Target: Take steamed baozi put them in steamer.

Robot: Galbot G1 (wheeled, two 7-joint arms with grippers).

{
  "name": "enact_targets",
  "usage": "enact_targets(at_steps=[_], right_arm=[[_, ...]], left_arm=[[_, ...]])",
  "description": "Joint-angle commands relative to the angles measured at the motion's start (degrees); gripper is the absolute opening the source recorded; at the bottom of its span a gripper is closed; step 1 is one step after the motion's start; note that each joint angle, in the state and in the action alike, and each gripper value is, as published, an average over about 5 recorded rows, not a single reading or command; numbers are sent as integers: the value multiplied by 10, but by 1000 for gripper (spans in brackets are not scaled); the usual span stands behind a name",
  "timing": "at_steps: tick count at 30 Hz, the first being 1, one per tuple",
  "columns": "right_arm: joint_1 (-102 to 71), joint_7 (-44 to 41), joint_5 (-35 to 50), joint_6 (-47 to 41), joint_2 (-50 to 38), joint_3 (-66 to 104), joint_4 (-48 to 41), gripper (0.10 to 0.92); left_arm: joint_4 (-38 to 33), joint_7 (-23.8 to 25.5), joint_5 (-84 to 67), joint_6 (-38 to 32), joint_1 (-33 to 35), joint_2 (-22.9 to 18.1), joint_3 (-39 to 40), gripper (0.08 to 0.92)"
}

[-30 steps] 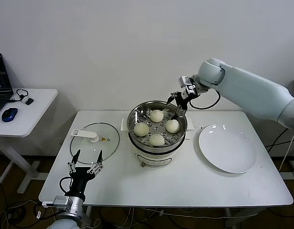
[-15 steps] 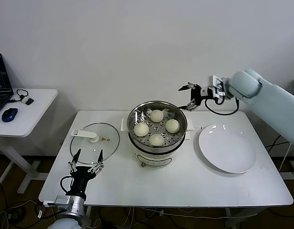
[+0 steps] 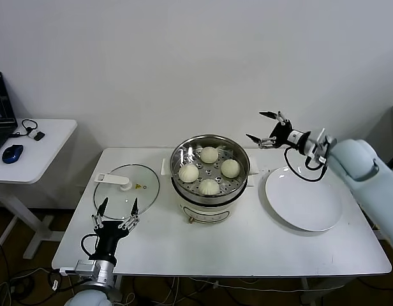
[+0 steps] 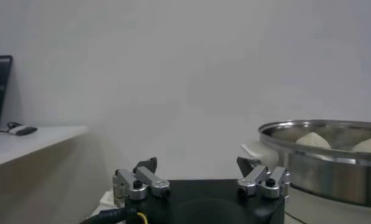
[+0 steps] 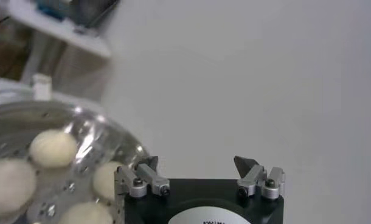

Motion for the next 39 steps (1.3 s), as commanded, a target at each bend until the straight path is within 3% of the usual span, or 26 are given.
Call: enact_targets(at_steps=[1, 17, 39], right_arm=[[-373, 150, -3, 110, 162, 311, 88, 823], [-545, 184, -41, 212, 355, 304, 110, 823], [-577, 164, -19, 202, 373, 278, 123, 823]], left_arm=[[9, -3, 18, -11, -5, 3, -4, 823], [19, 0, 31, -17, -6, 4, -10, 823], [26, 6, 43, -20, -5, 4, -16, 823]])
